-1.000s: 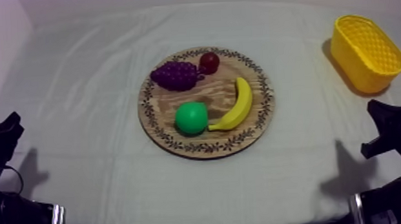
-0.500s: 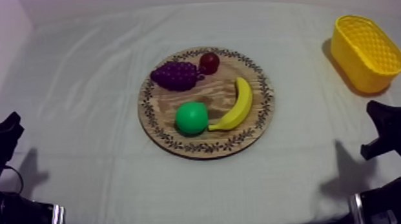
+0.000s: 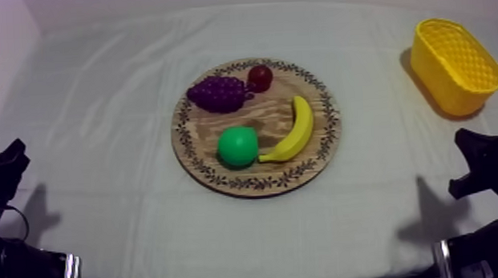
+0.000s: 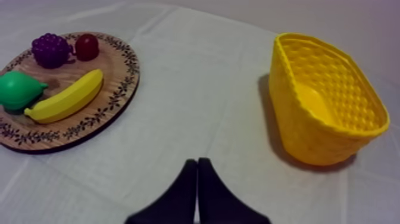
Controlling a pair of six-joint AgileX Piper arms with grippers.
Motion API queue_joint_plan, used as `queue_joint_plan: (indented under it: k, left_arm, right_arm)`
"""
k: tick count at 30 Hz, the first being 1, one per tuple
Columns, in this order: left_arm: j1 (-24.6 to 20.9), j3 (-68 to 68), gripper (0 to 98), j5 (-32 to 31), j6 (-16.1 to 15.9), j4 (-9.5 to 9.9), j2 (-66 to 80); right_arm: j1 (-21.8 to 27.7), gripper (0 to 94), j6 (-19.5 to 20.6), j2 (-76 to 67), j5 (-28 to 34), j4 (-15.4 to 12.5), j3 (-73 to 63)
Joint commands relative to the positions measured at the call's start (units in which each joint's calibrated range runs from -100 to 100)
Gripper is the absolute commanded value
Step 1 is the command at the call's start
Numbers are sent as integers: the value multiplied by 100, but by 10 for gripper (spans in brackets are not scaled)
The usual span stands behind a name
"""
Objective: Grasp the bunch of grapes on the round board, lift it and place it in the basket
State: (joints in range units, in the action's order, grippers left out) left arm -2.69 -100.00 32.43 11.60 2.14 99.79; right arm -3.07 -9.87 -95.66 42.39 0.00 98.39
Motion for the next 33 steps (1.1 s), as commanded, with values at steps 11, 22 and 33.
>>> queue_joint_plan:
  k: [11,22,33]
  left_arm:
    - [-3,0,1,-1,0,-2,-5]
    - [-3,0,1,-1,0,-2,-5]
    - [-3,0,1,-1,0,-2,-5]
  right_arm:
    - [-214,6,-32,1404,575,-56,-1748]
    - [-297,6,-724,3637,1250,-680,-4413]
    - [-643,6,-1358,5765,1753,-1243,-6561]
